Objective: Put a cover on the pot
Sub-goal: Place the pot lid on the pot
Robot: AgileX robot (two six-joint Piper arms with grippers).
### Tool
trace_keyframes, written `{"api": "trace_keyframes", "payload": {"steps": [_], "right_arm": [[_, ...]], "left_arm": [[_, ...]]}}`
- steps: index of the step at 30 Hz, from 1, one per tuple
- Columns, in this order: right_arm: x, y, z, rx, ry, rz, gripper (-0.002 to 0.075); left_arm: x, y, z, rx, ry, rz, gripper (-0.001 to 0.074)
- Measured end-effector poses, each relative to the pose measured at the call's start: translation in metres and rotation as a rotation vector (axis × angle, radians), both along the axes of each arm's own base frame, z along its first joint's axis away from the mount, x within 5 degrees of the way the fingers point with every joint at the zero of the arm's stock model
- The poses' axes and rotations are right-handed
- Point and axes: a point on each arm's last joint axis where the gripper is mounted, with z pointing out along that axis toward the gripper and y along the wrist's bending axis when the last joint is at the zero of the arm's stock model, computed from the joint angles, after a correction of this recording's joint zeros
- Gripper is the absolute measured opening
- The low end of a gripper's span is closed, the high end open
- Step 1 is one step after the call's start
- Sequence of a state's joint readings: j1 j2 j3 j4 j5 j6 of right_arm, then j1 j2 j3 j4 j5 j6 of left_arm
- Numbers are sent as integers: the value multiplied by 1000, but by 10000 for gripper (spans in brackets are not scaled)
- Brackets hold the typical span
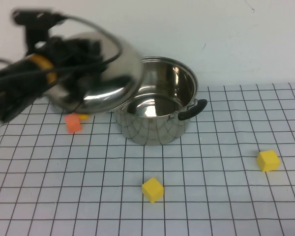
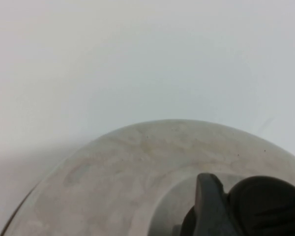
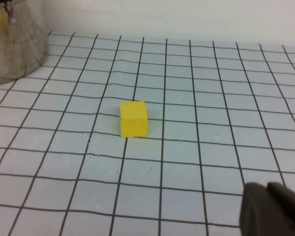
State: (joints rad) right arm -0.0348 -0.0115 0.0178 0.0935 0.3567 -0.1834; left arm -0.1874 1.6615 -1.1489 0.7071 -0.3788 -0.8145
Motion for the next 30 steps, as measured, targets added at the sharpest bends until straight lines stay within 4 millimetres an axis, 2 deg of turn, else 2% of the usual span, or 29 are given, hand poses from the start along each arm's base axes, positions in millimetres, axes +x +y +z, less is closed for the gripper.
{"api": "trace_keyframes", "payload": {"steps": [5, 10, 12, 16, 22, 30], "right_arm": [[0, 0, 0, 0, 0, 0, 9], [0, 0, 0, 0, 0, 0, 9], [0, 0, 0, 0, 0, 0, 9], [0, 0, 0, 0, 0, 0, 9], [0, 0, 0, 0, 0, 0, 9], [0, 0, 0, 0, 0, 0, 9]], "left_arm": [[39, -49, 5, 50, -12, -121, 325], [70, -90, -11, 95, 11, -217, 325], [79, -99, -18, 83, 30, -243, 325], [94, -108, -33, 77, 62, -256, 325], [103, -109, -56, 87, 109, -231, 325], [105, -108, -62, 16, 164, -192, 325]]}}
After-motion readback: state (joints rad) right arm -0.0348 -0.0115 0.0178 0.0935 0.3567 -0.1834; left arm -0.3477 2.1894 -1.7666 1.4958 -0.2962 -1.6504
